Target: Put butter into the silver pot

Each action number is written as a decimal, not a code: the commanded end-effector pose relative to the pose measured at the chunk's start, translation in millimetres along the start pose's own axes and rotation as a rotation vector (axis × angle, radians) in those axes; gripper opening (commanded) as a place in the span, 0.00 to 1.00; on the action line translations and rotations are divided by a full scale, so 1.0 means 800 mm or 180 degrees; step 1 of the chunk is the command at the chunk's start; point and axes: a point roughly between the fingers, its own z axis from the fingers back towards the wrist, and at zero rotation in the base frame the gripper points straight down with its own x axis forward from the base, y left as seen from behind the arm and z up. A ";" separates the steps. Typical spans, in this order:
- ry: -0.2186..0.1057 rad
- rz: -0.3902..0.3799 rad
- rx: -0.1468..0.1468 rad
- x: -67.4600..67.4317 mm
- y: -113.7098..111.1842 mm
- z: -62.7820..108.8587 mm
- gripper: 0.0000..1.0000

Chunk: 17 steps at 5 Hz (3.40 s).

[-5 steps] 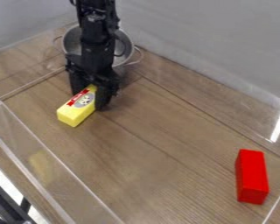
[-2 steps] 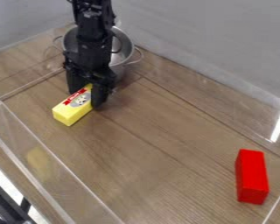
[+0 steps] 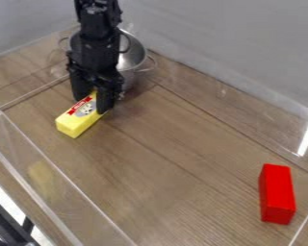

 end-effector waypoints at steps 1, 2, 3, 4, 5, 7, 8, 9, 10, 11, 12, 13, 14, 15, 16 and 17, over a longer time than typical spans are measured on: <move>-0.0244 -0.0040 0.0100 -0.009 0.027 0.034 0.00; -0.0235 0.0185 0.0073 -0.016 0.026 0.028 1.00; -0.0216 0.0409 0.0051 -0.023 0.025 0.017 1.00; -0.0222 0.0360 0.0038 -0.019 0.022 0.022 1.00; -0.0221 0.0312 0.0017 -0.014 0.018 0.030 1.00; -0.0216 0.0077 0.0014 -0.016 0.017 0.028 0.00; -0.0204 0.0145 0.0011 -0.015 0.010 0.025 0.00; -0.0192 0.0212 0.0007 -0.015 0.003 0.022 0.00; -0.0187 0.0233 0.0008 -0.022 -0.016 0.016 0.00; -0.0201 0.0231 0.0029 -0.027 -0.035 0.015 0.00; -0.0189 0.0283 0.0040 -0.036 -0.037 0.017 0.00; -0.0163 0.0348 0.0048 -0.047 -0.040 0.017 0.00; -0.0133 0.0419 0.0056 -0.058 -0.042 0.016 0.00; -0.0128 0.0352 0.0073 -0.051 -0.034 0.038 0.00; -0.0118 0.0280 0.0076 -0.044 -0.027 0.057 0.00; -0.0109 0.0145 0.0082 -0.041 -0.037 0.051 1.00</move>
